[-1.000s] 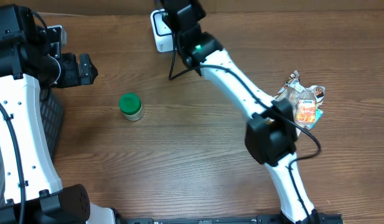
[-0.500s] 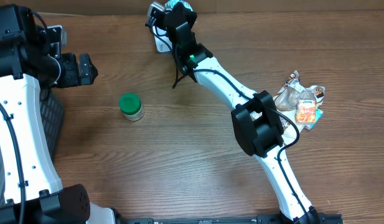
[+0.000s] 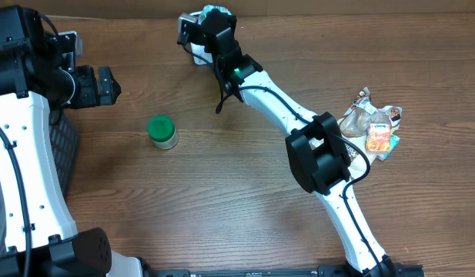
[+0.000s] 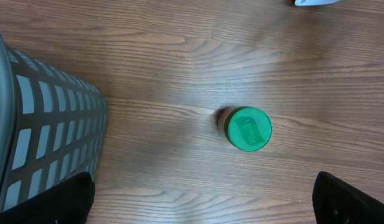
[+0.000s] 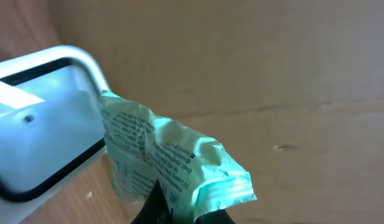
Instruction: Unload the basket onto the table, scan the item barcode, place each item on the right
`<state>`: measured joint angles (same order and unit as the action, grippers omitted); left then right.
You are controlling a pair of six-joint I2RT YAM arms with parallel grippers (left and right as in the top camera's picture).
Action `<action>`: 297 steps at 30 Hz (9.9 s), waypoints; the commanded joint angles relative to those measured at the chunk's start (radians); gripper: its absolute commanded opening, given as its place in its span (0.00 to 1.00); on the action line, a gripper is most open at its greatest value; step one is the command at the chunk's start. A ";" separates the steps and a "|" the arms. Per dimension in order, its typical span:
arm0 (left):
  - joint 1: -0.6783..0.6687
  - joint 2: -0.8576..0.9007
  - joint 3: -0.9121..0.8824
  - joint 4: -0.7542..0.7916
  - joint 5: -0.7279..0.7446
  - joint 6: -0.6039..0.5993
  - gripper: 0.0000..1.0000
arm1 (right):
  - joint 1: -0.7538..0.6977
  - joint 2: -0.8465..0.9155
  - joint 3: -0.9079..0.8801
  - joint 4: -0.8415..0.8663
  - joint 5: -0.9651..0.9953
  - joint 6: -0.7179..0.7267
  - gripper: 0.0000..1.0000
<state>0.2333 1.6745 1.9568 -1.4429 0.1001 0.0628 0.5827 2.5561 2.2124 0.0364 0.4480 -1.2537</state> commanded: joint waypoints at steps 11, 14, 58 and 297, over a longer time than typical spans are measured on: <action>-0.005 0.005 0.000 0.004 0.001 0.020 1.00 | 0.023 -0.010 0.033 0.053 -0.009 -0.011 0.04; -0.005 0.005 0.000 0.004 0.001 0.020 1.00 | 0.027 -0.010 0.033 0.053 -0.014 -0.011 0.04; -0.005 0.005 0.000 0.004 0.001 0.020 0.99 | -0.327 -0.761 0.033 -1.327 -0.485 1.500 0.04; -0.074 0.256 -0.091 0.243 0.151 -0.164 0.68 | -0.018 -0.555 -0.315 -1.220 -0.551 1.244 0.85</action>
<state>0.1528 1.9331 1.8488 -1.1904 0.2562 -0.1169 0.5106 2.0483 1.8702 -1.1950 -0.1875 0.0360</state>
